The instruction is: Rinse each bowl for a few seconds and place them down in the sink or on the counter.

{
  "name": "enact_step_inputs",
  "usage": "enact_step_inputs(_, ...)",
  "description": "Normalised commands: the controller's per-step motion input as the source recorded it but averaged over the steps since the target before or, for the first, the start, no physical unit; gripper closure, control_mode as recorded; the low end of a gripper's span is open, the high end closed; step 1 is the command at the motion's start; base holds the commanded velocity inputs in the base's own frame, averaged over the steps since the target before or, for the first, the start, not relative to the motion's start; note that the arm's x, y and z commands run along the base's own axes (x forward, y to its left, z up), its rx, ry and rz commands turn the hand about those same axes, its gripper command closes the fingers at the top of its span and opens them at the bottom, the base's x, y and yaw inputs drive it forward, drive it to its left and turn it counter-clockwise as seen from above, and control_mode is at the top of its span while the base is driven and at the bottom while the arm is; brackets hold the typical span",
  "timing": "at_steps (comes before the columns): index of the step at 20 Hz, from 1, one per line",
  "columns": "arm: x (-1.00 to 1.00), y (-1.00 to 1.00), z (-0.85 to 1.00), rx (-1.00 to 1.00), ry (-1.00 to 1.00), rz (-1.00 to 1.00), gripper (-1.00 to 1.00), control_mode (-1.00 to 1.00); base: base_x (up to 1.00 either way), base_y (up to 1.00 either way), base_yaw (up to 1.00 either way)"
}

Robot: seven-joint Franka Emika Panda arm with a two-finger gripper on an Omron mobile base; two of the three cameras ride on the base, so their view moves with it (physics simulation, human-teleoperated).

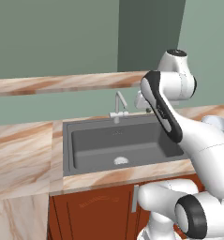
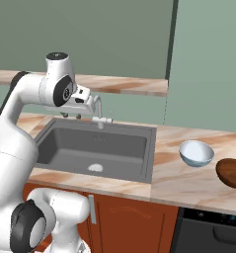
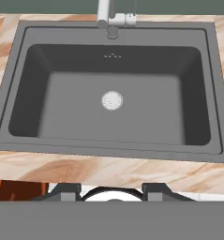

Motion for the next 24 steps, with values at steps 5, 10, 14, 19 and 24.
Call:
enact_step_inputs(5, -0.05, 0.01, 0.00, -0.01, -0.02, 0.00, -1.00, -1.00, 0.00, 0.00, 0.00)
enact_step_inputs(10, -0.25, 0.00, 0.00, -0.01, -0.08, 0.00, -1.00, -1.00, 0.00, 0.00, 0.00)
enact_step_inputs(14, -0.19, -0.01, -0.03, 0.00, -0.08, 0.00, -1.00, -1.00, 0.00, 0.00, 0.00)
enact_step_inputs(19, -0.12, -0.05, -0.11, 0.00, -0.10, 0.00, -1.00, -1.00, 0.00, 0.00, 0.00)
enact_step_inputs(24, -0.11, -0.12, -0.16, 0.00, -0.11, 0.01, -1.00, -1.00, 0.00, 0.00, 0.00)
